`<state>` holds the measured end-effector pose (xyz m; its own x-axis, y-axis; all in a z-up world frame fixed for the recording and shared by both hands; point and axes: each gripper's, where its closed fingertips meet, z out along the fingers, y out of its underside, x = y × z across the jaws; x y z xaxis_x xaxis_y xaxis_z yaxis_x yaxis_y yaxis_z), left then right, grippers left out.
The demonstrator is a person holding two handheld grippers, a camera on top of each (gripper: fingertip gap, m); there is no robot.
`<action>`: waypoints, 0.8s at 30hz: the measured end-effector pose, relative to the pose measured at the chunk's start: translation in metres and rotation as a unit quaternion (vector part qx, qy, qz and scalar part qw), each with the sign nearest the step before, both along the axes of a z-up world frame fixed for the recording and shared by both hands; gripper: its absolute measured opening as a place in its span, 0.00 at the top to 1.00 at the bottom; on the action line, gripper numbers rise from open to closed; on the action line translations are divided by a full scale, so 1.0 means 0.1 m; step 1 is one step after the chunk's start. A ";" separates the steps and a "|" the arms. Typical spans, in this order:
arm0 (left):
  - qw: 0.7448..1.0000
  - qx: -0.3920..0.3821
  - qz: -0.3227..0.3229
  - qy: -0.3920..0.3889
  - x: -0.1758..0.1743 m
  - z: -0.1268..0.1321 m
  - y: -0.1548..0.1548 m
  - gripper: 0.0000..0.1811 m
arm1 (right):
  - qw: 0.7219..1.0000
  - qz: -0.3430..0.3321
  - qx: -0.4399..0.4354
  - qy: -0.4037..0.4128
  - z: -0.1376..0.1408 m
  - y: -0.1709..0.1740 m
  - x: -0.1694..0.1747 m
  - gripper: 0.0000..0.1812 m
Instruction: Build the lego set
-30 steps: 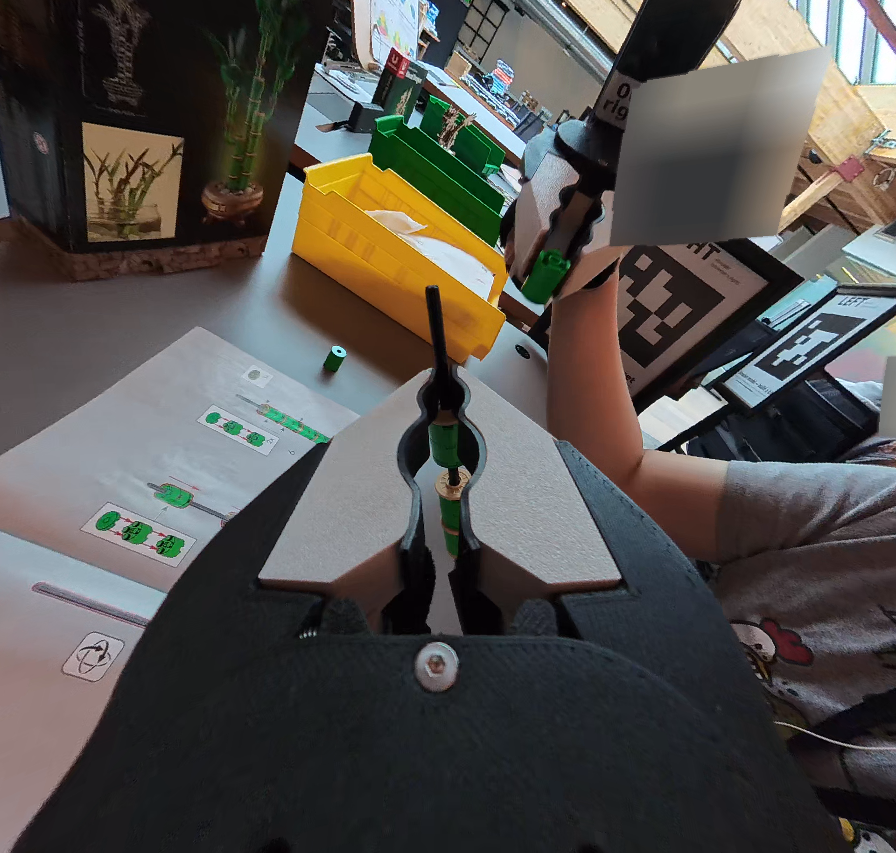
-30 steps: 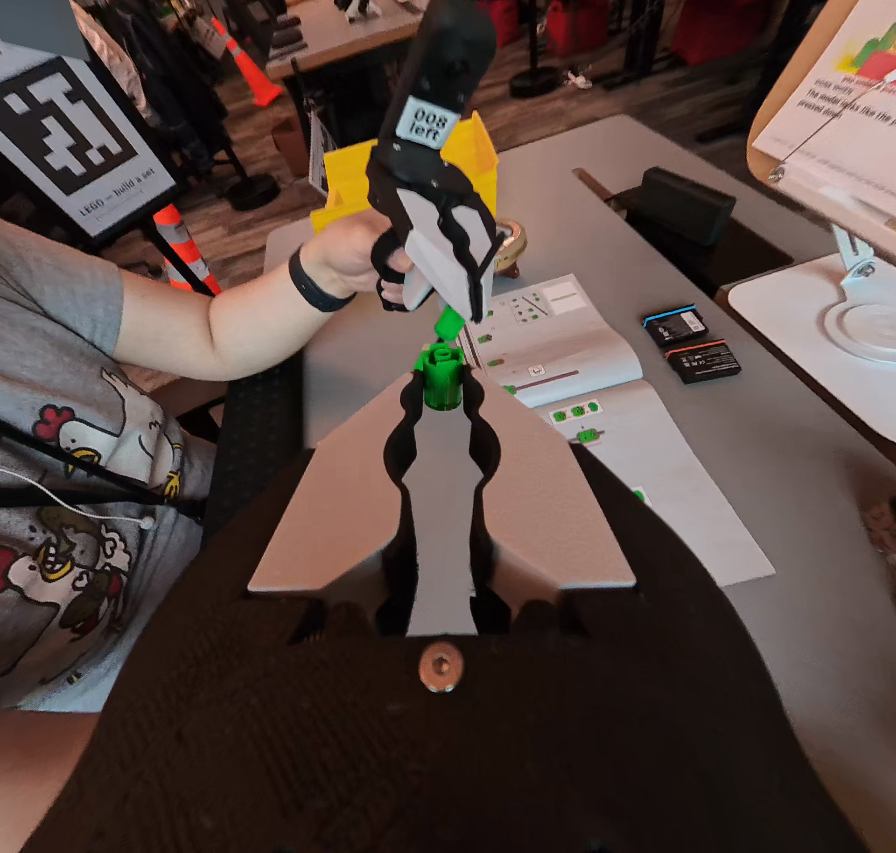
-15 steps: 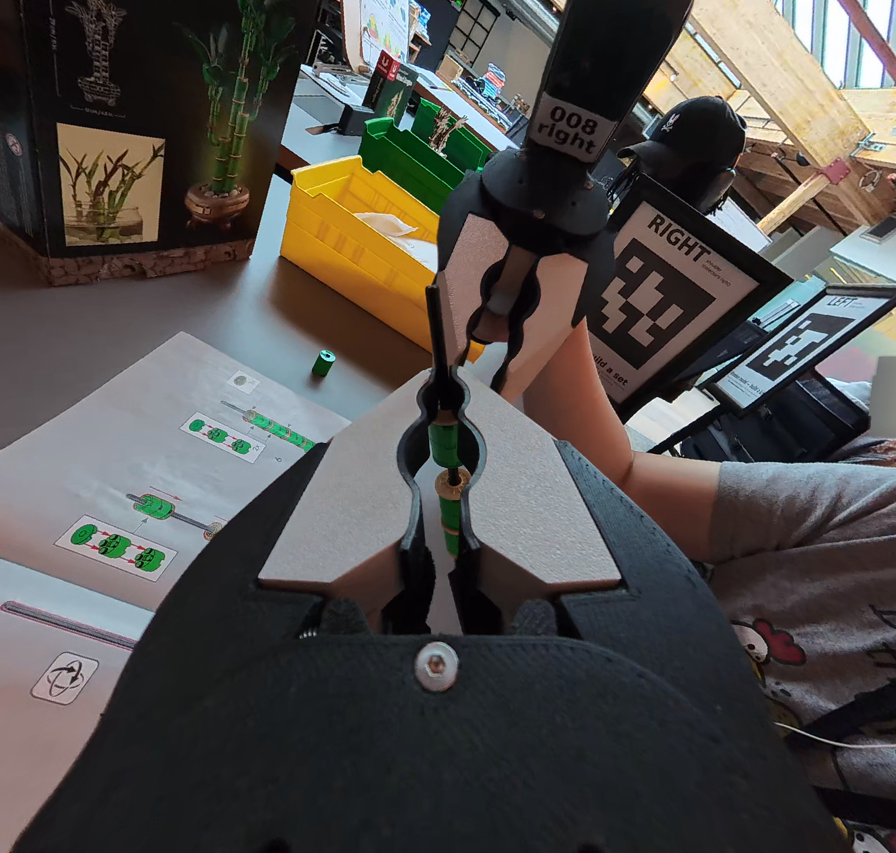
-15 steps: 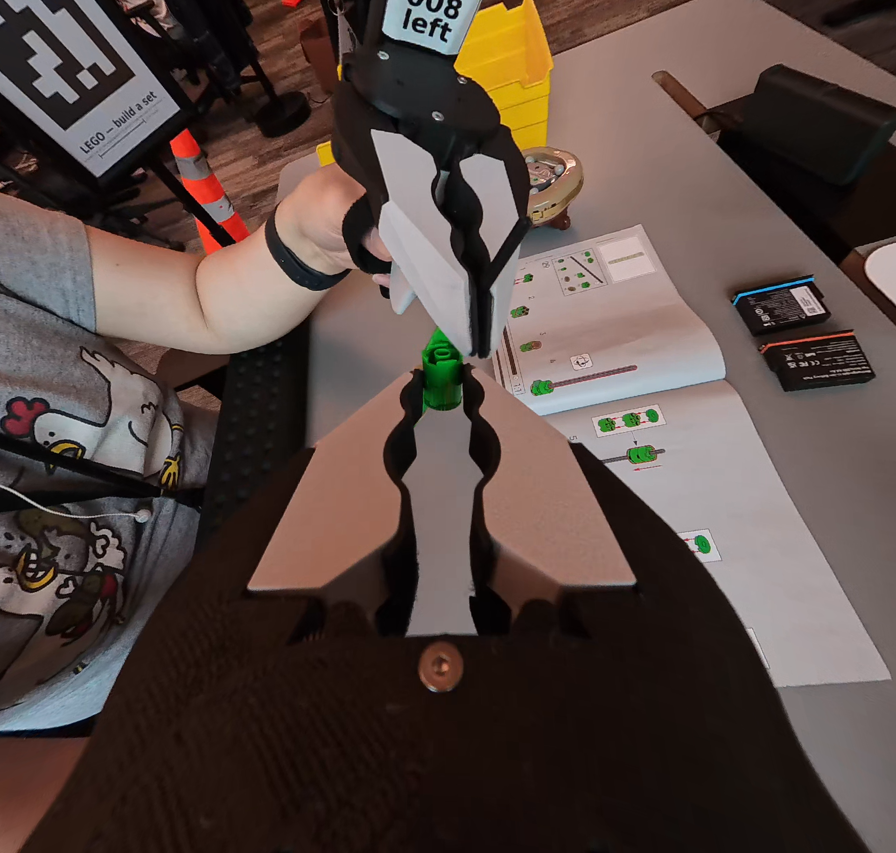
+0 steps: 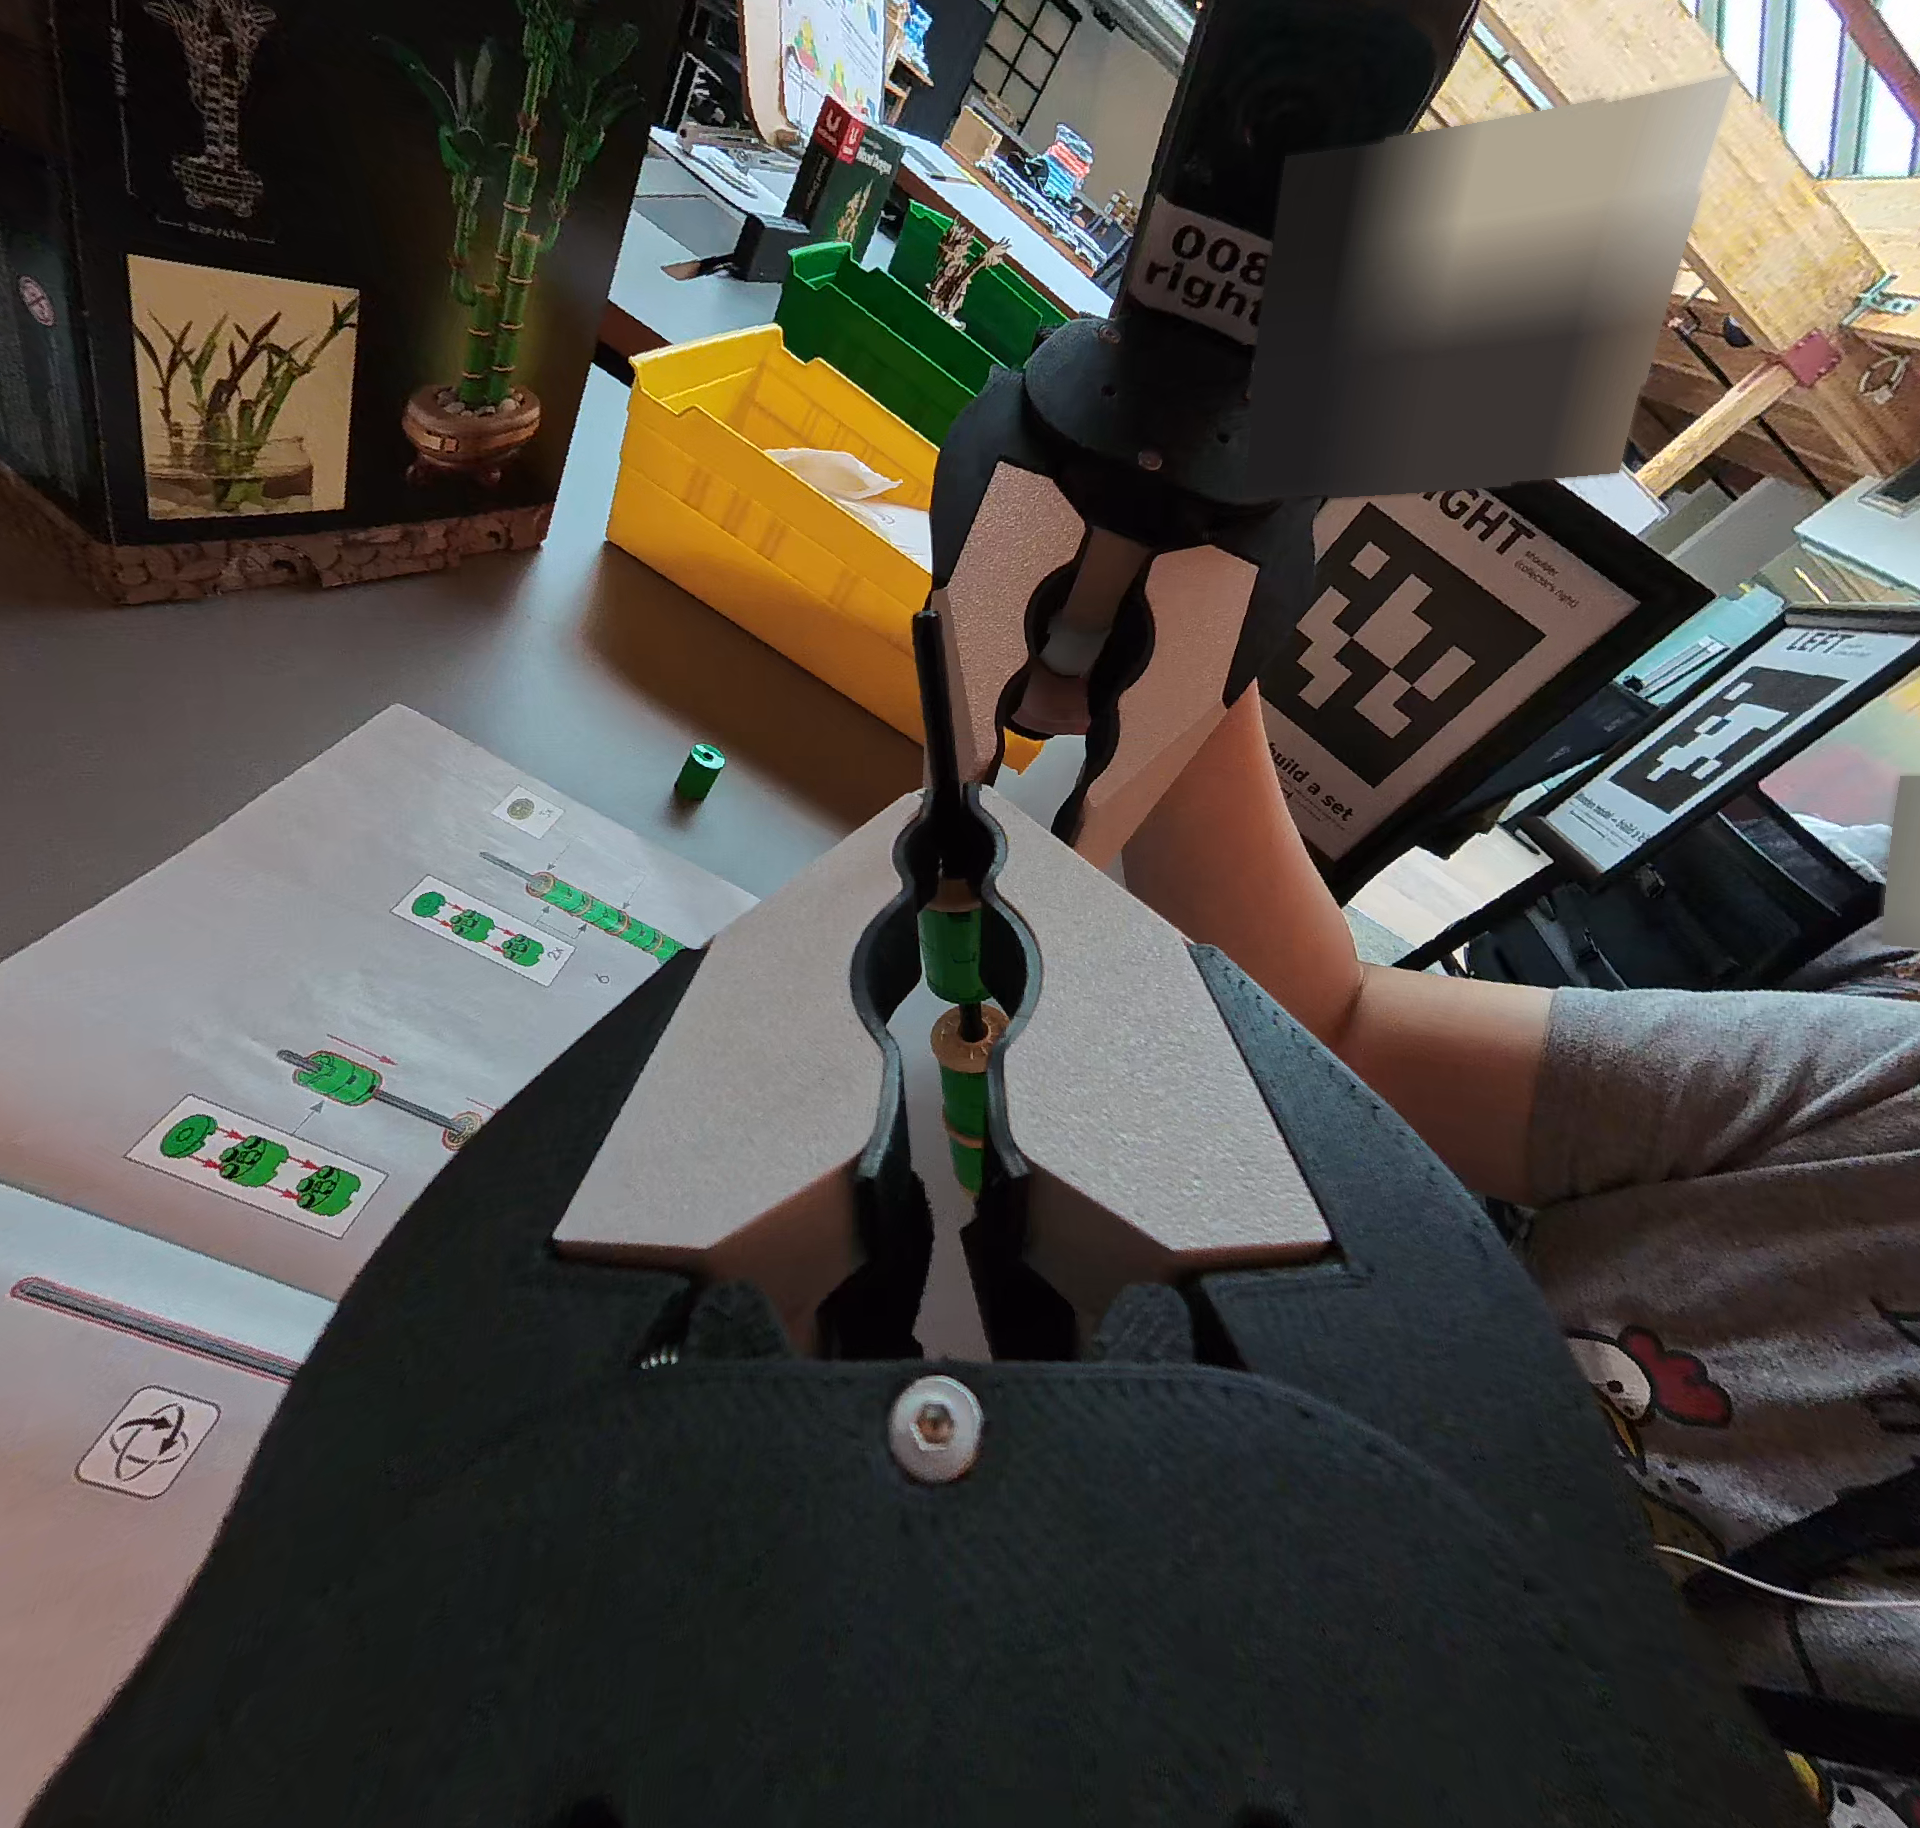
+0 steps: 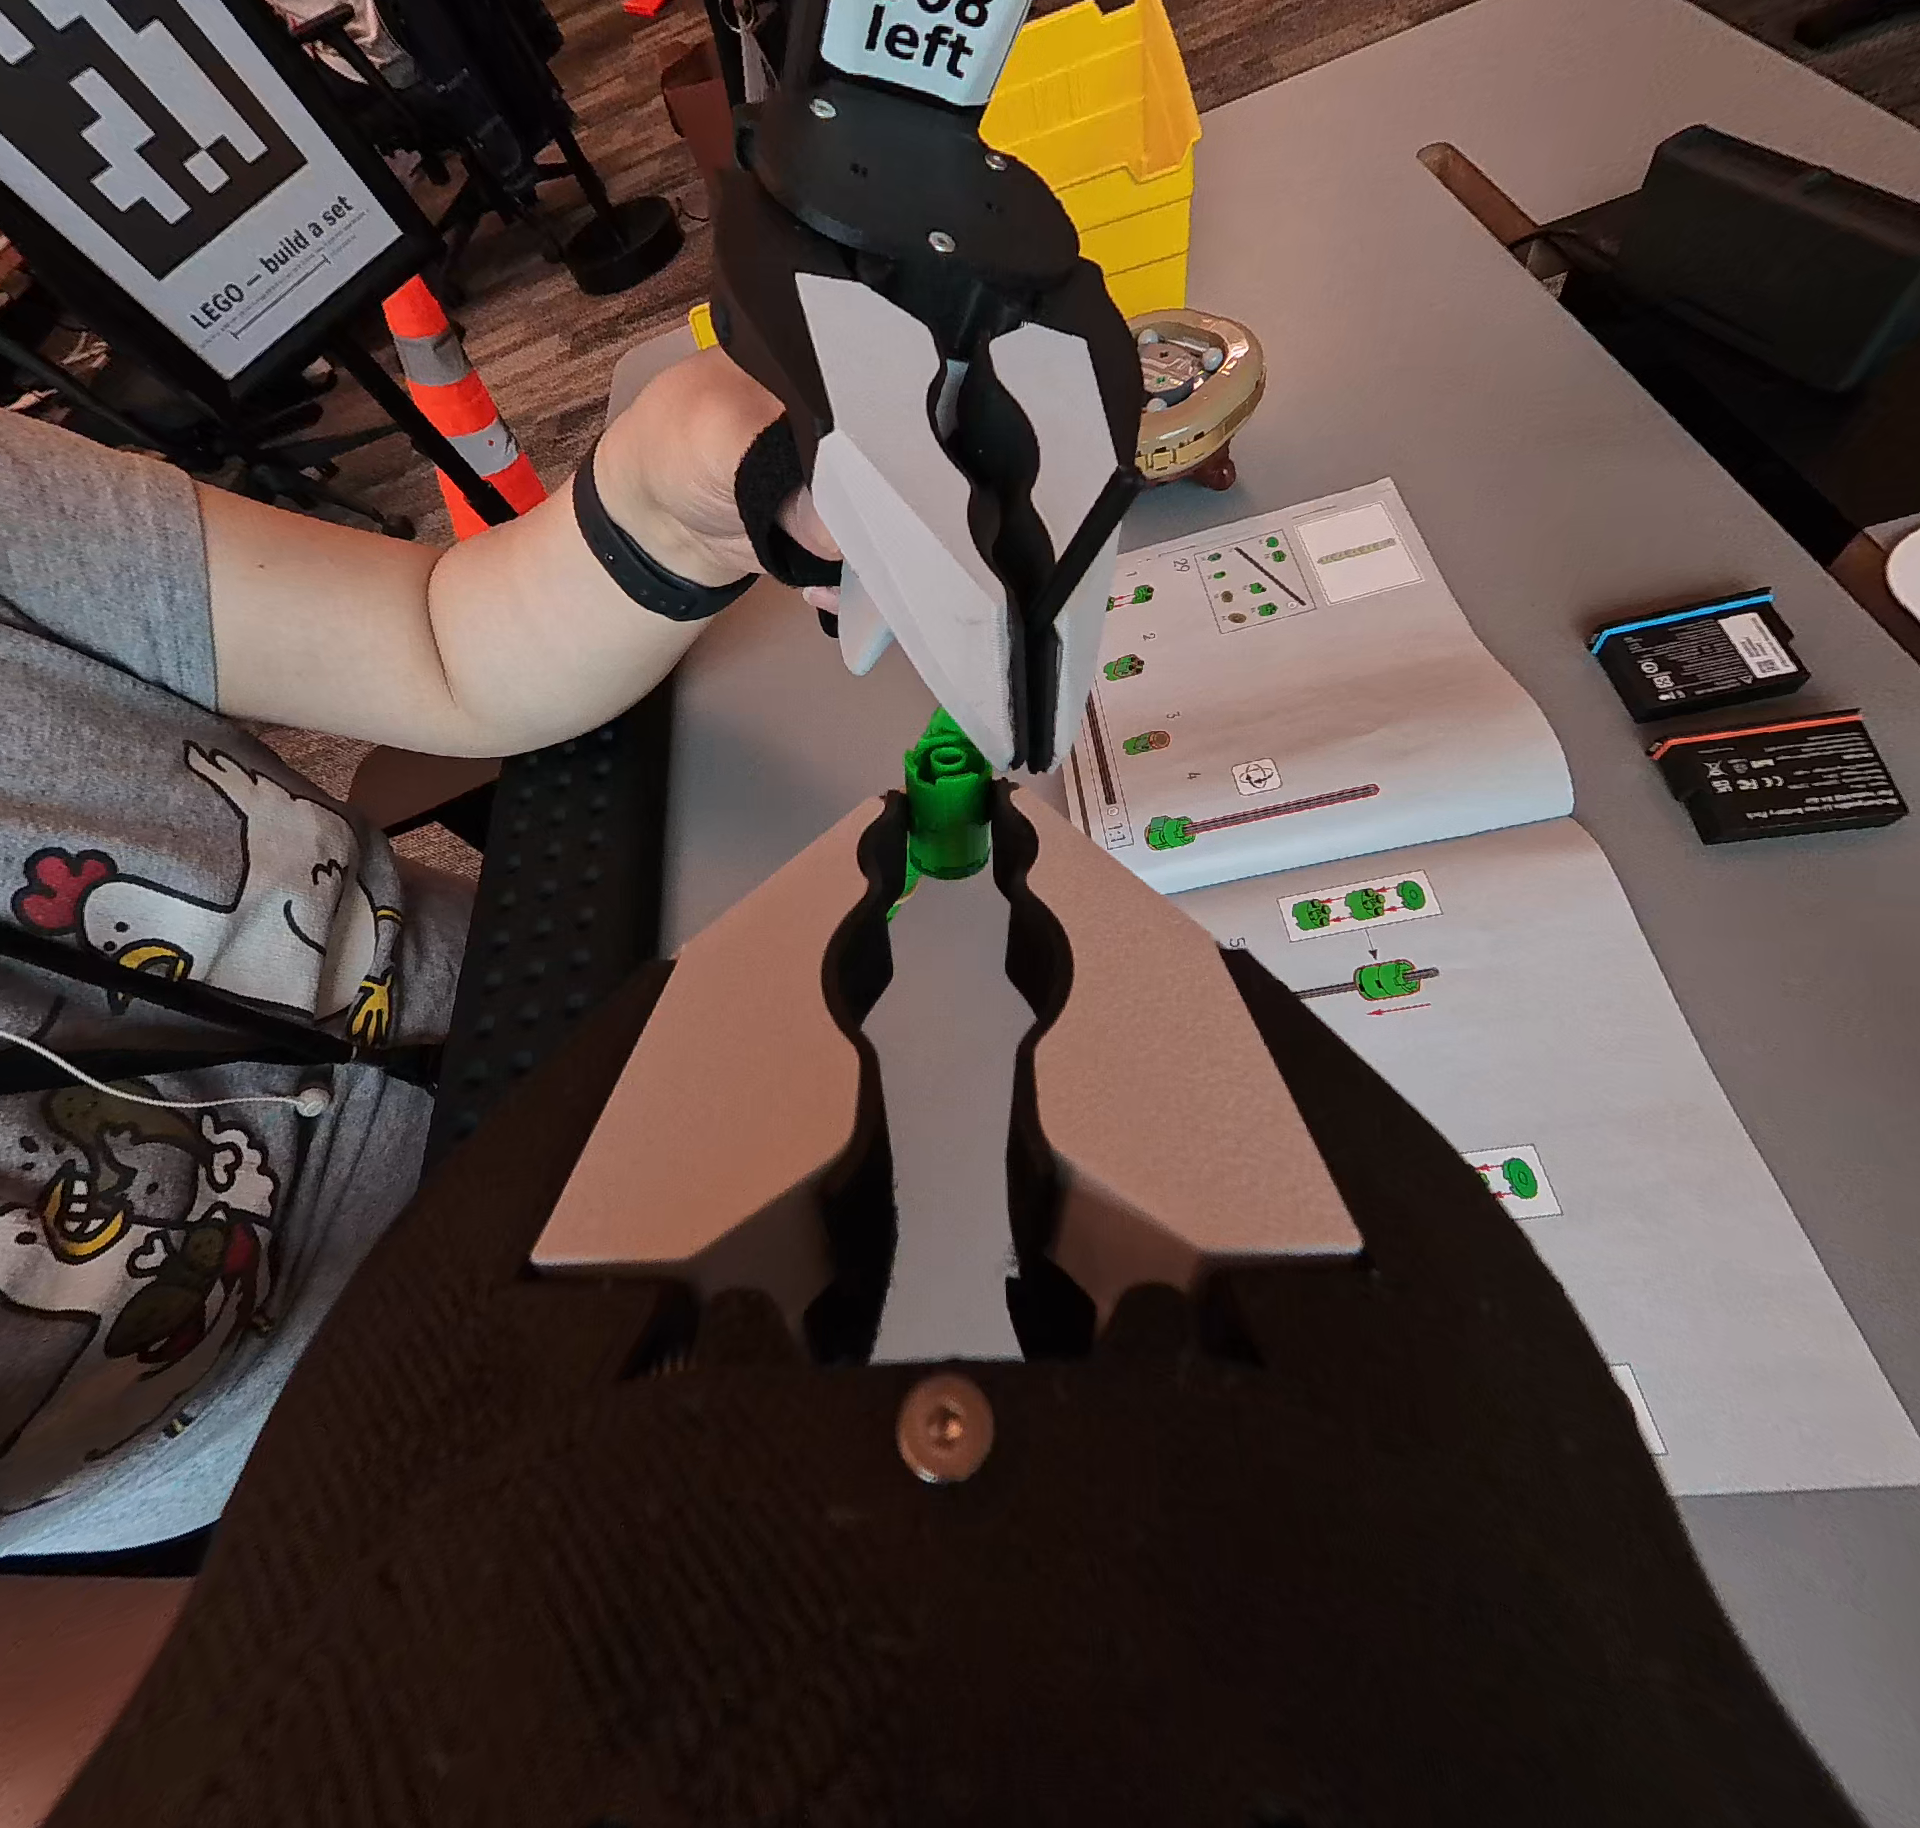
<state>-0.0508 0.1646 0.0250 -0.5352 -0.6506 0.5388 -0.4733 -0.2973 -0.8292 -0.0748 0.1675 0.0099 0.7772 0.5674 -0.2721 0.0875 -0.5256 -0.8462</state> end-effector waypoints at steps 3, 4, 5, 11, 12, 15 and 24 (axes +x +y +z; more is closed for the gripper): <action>1.000 0.001 -0.001 0.000 0.00 0.00 0.00 1.00 | 1.000 -0.001 0.000 -0.002 0.00 -0.01 0.01 0.92; 1.000 0.001 -0.001 0.001 0.00 -0.01 0.00 1.00 | 1.000 -0.002 0.001 -0.001 0.01 -0.01 0.02 0.92; 1.000 0.002 -0.001 0.001 0.00 -0.01 0.00 1.00 | 1.000 -0.002 0.002 -0.001 0.01 -0.02 0.02 0.92; 1.000 0.002 0.000 0.003 0.00 -0.02 0.01 1.00 | 1.000 -0.008 0.008 -0.001 0.06 -0.09 0.09 0.92; 1.000 0.002 -0.001 0.003 0.00 -0.01 0.01 1.00 | 1.000 -0.010 0.013 0.003 0.09 -0.11 0.11 0.92; 1.000 0.008 -0.007 0.006 -0.01 -0.03 -0.02 1.00 | 0.998 -0.016 0.045 0.046 0.29 -0.16 0.16 0.92; 0.999 0.034 -0.021 0.006 -0.03 -0.05 -0.13 0.99 | 0.930 -0.061 0.176 0.318 1.15 -0.30 0.60 0.92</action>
<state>-0.0541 0.1515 0.0199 -0.5563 -0.6630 0.5009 -0.4940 -0.2208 -0.8409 -0.0152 0.1374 0.1251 0.5870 0.6265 -0.5128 -0.5308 -0.1804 -0.8281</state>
